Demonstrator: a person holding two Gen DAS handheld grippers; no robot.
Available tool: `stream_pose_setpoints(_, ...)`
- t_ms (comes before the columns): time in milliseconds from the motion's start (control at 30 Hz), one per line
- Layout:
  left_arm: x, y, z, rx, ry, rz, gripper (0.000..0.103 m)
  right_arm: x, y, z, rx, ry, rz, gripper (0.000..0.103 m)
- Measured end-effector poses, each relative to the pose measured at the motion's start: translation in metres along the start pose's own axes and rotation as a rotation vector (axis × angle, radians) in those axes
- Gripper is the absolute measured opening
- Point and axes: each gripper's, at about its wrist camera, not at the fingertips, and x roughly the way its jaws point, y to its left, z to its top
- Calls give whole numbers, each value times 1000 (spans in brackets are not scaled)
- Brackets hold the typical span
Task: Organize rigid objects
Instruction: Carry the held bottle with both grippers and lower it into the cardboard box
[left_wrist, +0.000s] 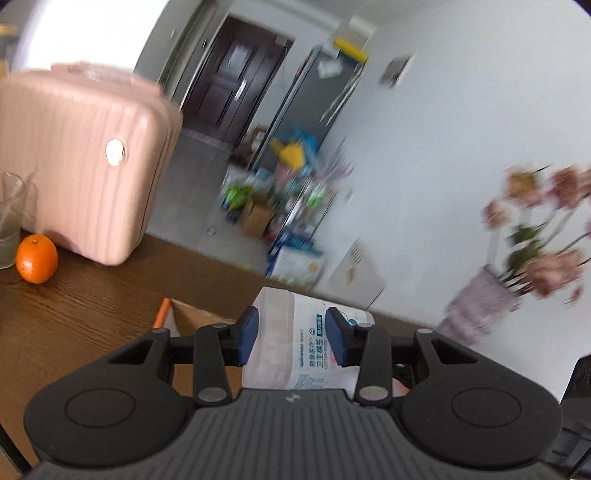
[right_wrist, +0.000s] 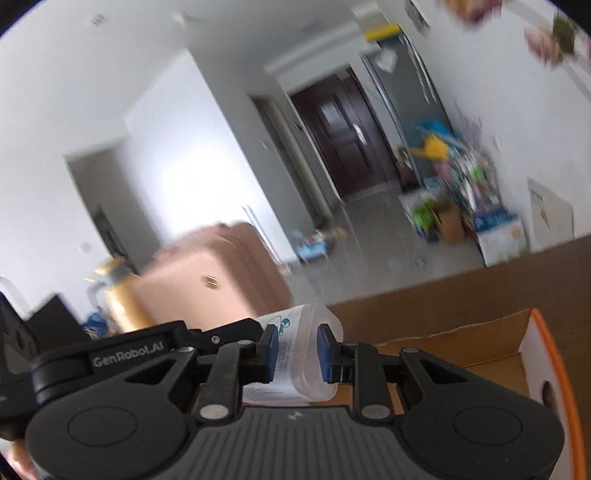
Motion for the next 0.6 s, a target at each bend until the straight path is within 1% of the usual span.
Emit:
stream_pose_setpoints(133,51,30,3,1,65,62,37,63,-22,-8,61,107,-4,23)
stream_pose_setpoints(200,67,41,0,14,83,90,37,84,-23,-18,62,148,-3,22)
stream_pose_setpoints(267,81,52,-5,-5,120,126,37,101,-24,-26,51,192,-12,21)
stream_pose_setpoints(300,85,56,-9,-7,132,133,40,110,-24,-30,40,215,-30,23)
stream_pose_setpoints(333,89,58,-12,7,142,127,46,116,-24,-33,30,231,-39,23)
stream_pose_setpoints(367,92,59,-14,26,144,126,48,123,-25,-31,37,266,-45,24)
stream_pose_setpoints(400,94,59,-15,32,142,133,49,125,-24,-31,40,275,-40,24)
stream_pose_setpoints(433,93,59,-16,27,132,135,51,124,-23,-29,31,270,-38,24)
stream_pose_setpoints(467,93,59,-16,30,126,130,56,124,-21,-27,20,267,-39,26)
stream_pose_setpoints(533,94,58,-15,38,117,135,60,119,-13,-27,-16,257,-54,31)
stream_pose_setpoints(600,94,57,-15,46,120,144,60,115,-10,-27,-43,253,-63,45)
